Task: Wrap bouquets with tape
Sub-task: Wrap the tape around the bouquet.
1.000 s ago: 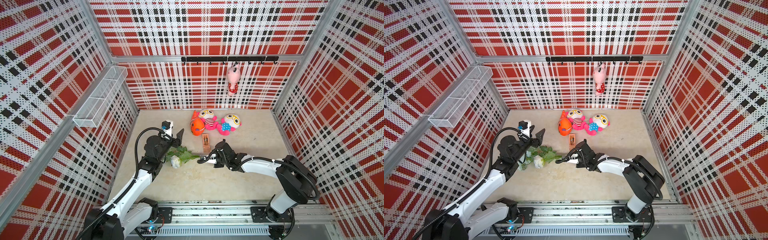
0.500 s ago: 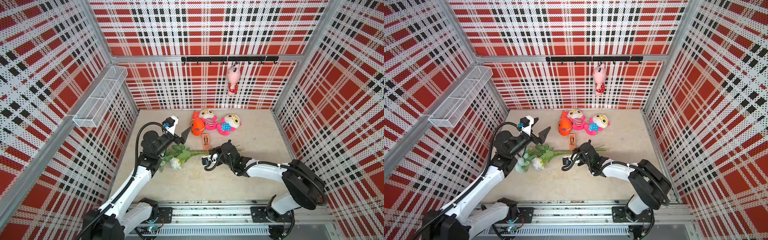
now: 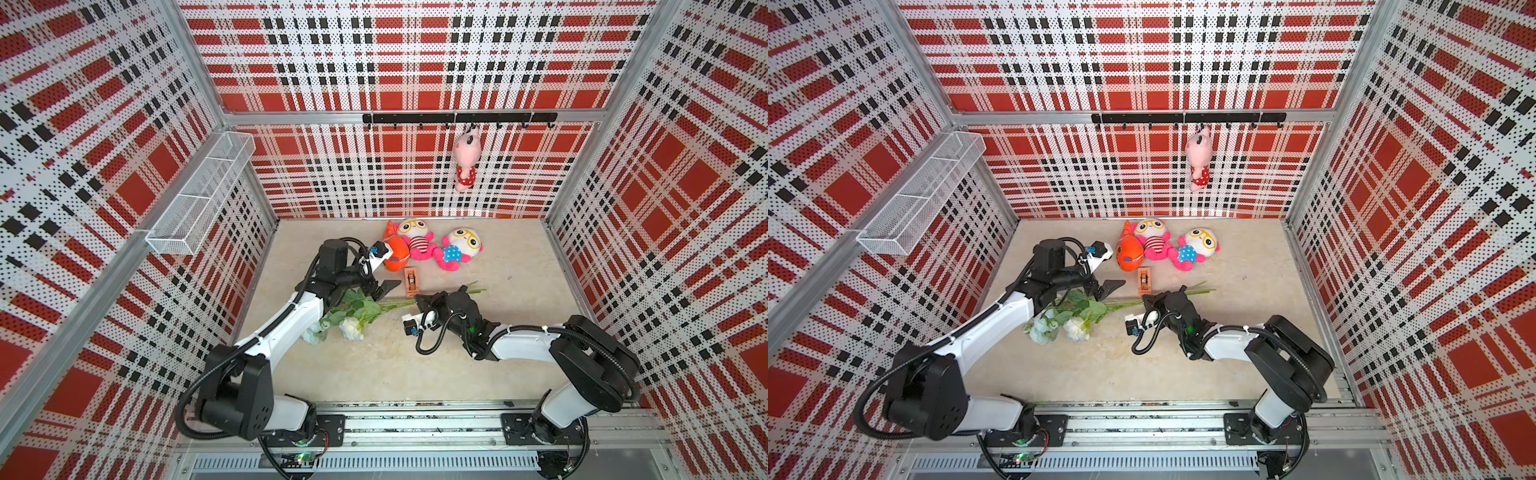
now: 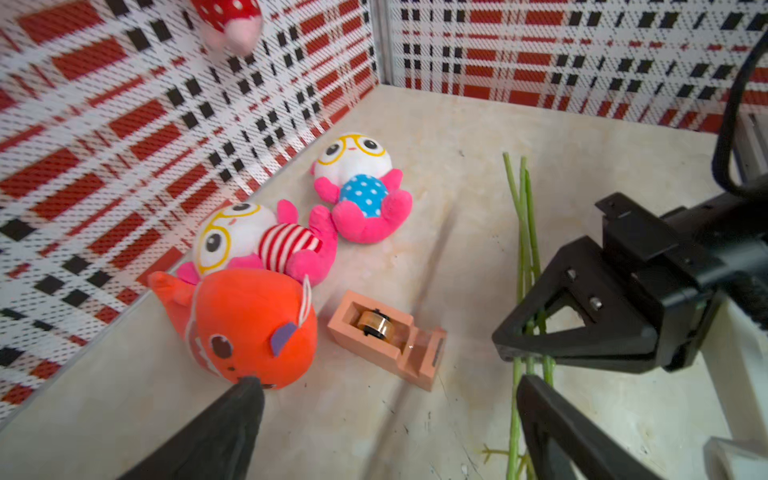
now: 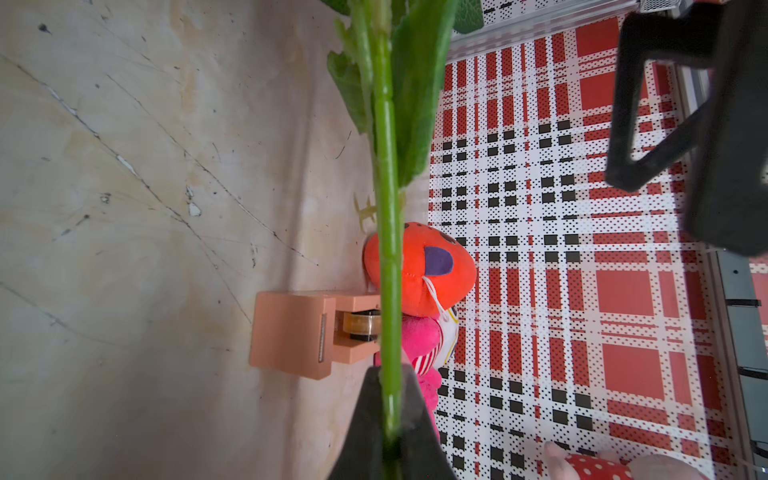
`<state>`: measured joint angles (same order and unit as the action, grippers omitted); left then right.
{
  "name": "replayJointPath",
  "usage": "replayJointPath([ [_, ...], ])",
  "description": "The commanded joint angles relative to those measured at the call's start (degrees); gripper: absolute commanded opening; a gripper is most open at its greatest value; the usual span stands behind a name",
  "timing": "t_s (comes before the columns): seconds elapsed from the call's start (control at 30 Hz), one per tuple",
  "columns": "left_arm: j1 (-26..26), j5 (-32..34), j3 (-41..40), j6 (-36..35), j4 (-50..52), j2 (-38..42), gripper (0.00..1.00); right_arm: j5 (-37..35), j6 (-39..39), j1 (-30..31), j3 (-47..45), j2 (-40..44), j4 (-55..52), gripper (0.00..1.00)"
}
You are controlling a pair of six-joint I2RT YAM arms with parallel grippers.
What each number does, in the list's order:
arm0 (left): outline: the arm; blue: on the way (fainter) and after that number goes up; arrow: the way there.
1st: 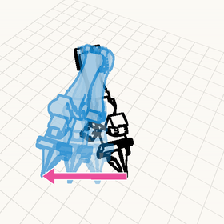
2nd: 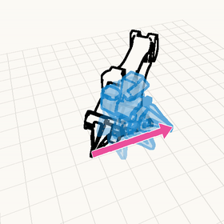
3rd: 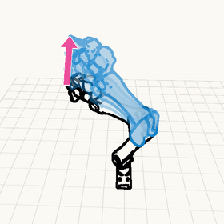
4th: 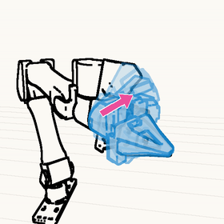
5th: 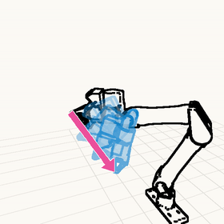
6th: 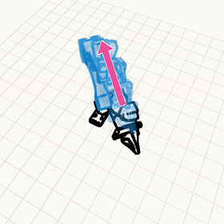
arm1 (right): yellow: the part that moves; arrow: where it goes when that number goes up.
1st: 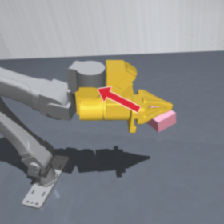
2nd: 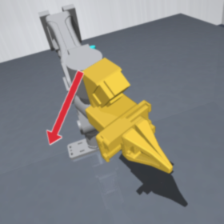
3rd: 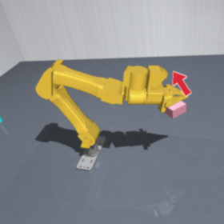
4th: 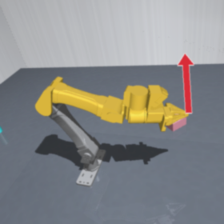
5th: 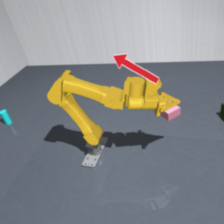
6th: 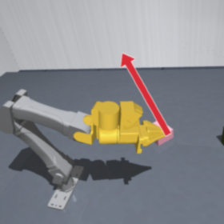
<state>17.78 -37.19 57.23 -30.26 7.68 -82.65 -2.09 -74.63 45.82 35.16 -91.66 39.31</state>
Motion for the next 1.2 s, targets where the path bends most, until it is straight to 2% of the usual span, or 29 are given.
replayJointPath([
  [0.0, 2.6, 0.4, 4.2, -6.6, 12.5, -4.5, 0.99, 0.4, -2.8, 0.7, -0.9, -0.8, 8.9, 0.00],
  [0.07, 4.1, 2.6, 5.6, -7.7, 15.7, -7.6, 0.98, 0.8, -2.9, 0.7, -1.5, -1.0, 10.2, 0.00],
  [0.33, 5.3, 0.4, 11.8, -12.4, 25.4, -14.9, 0.92, 0.3, -4.4, 1.0, -2.0, -2.4, 11.3, 0.00],
  [0.47, 5.3, 1.9, 12.2, -11.9, 26.0, -16.5, 0.90, 0.2, -5.0, 1.1, -1.8, -2.6, 10.7, 0.00],
  [0.7, 3.3, -3.0, 12.8, -14.6, 27.3, -13.9, 0.84, -0.3, -5.9, 1.4, -2.0, -2.9, 10.5, 0.00],
  [0.87, 1.6, -5.7, 11.1, -14.6, 25.7, -9.6, 0.86, -0.2, -5.8, 1.5, -2.0, -3.0, 10.4, 0.00],
  [0.97, 2.5, -3.7, 8.2, -11.9, 21.6, -8.1, 0.90, -0.4, -6.1, 1.5, -1.8, -3.4, 10.5, 0.00],
  [1.07, 4.2, 0.9, 7.7, -10.6, 21.4, -10.1, 0.91, -0.2, -6.0, 1.6, -1.6, -3.7, 11.0, 0.00],
  [1.17, 4.2, 0.6, 7.7, -10.2, 21.8, -11.7, 0.91, 0.0, -6.0, 1.5, -1.4, -4.2, 11.4, 0.00],
])
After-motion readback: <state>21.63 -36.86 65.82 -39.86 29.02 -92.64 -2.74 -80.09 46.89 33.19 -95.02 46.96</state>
